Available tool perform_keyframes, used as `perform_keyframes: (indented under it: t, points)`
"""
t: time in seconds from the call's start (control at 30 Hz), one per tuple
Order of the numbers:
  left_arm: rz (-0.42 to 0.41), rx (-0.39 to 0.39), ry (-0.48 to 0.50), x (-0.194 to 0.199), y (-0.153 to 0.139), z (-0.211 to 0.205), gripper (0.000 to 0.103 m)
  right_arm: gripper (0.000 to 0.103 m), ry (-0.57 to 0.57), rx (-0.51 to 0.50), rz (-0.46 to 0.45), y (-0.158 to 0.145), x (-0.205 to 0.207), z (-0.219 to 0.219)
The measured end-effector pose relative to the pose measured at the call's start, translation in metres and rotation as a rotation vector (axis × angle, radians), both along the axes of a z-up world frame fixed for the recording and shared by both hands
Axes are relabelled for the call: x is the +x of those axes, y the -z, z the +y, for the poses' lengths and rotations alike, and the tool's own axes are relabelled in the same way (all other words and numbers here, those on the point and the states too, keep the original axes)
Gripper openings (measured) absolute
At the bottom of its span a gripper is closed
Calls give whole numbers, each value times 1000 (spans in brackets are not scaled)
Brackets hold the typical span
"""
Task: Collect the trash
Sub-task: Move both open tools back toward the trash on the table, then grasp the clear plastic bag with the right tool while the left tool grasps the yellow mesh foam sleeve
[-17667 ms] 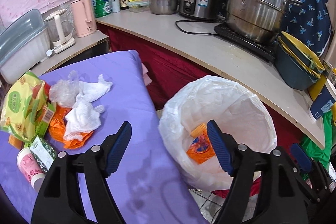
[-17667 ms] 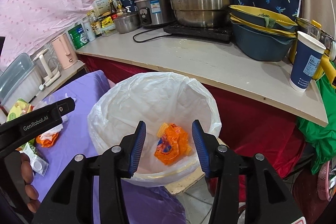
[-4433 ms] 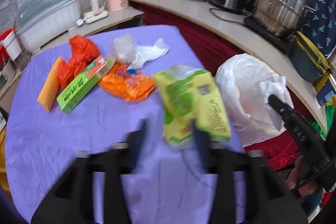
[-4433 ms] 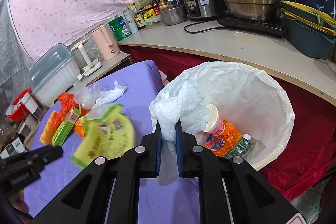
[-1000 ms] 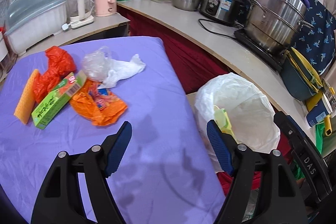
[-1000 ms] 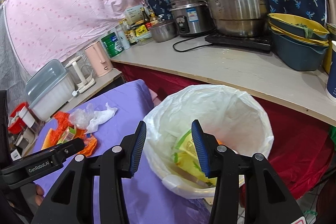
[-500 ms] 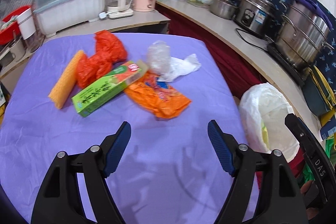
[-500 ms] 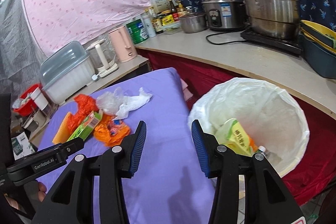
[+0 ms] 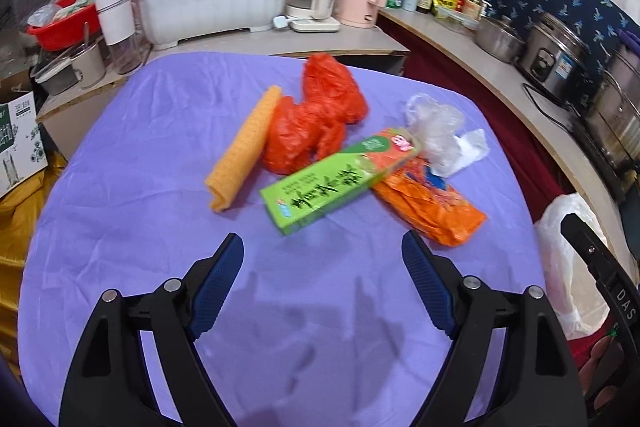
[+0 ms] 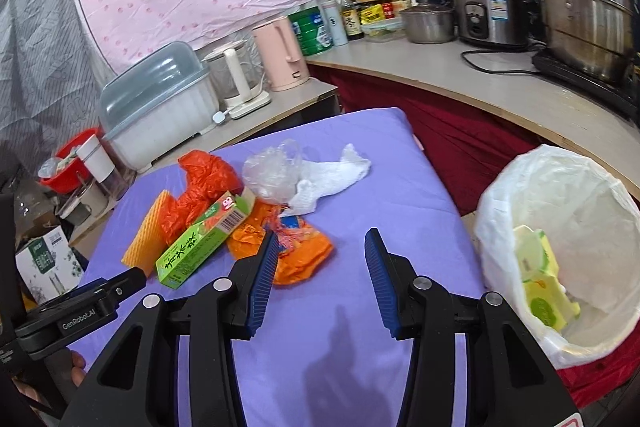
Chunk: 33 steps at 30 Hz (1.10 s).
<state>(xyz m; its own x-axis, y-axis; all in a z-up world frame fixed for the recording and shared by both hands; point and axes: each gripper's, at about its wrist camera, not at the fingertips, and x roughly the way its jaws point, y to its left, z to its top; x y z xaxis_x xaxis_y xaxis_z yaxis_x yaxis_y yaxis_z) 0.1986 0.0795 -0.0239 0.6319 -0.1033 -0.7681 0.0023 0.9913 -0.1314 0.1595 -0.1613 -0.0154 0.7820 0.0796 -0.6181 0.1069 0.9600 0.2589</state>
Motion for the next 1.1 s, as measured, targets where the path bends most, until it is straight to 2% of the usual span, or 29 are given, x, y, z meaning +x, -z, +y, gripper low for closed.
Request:
perform_keyframes:
  t: [0.23, 0.43, 0.77, 1.1]
  points:
    - [2, 5, -54, 20, 8, 34, 82, 44, -43, 1, 9, 7, 41, 29]
    - [9, -5, -86, 37, 13, 53, 82, 50, -48, 16, 11, 13, 77, 42]
    - [32, -6, -95, 62, 28, 63, 82, 66, -40, 27, 35, 29, 122, 52]
    - [58, 0, -85, 84, 45, 61, 79, 66, -29, 16, 71, 47, 151, 57]
